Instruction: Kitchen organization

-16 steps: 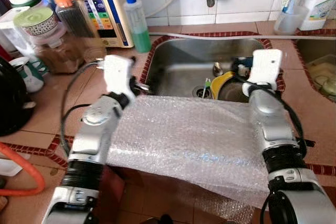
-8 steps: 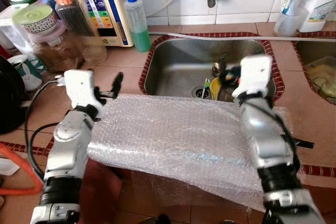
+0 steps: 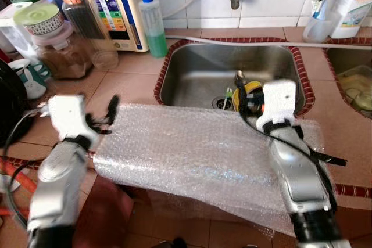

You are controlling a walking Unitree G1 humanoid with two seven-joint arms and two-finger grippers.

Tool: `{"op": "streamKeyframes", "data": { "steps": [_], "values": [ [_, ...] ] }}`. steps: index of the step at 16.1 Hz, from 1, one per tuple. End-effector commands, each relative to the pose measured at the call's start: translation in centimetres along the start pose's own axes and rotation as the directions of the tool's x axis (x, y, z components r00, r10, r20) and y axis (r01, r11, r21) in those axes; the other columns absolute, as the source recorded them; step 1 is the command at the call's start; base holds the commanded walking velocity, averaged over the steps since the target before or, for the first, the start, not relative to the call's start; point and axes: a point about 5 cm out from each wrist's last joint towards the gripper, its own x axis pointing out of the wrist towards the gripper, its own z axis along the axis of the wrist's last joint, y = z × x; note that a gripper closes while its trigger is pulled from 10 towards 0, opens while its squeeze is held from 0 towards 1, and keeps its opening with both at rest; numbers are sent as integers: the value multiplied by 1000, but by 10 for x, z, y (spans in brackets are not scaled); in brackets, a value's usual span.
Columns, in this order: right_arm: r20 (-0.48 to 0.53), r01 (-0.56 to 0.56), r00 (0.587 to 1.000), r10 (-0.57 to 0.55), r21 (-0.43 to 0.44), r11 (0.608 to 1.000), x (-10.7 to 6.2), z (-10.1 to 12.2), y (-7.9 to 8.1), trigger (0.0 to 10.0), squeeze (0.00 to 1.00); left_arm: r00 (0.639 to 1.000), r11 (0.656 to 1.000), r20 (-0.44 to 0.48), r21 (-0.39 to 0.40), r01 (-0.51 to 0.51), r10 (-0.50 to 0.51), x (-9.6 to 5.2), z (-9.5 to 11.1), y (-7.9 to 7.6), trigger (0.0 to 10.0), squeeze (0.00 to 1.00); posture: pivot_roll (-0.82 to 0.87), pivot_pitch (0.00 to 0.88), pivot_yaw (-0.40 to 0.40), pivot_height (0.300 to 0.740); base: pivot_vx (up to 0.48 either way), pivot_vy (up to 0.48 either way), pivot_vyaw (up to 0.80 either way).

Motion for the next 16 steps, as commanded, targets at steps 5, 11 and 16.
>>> {"op": "streamKeyframes", "data": {
  "steps": [5,11,16],
  "values": [
    [3,-63,998,63,66,996,-13,12,5,10000,831,991,991,-44,-37,-127,125,-23,-4,8,10000,0,-194,67,116,740,0,0,0],
    [26,-146,989,144,125,981,-38,22,8,10000,271,990,992,-77,33,-119,121,-53,-21,6,10000,0,-189,73,112,740,0,0,0],
    [20,-185,983,184,129,974,-42,21,14,10000,0,989,989,-51,67,-134,138,-53,-21,-1,10000,0,-192,76,116,740,0,0,0]
  ]
}}
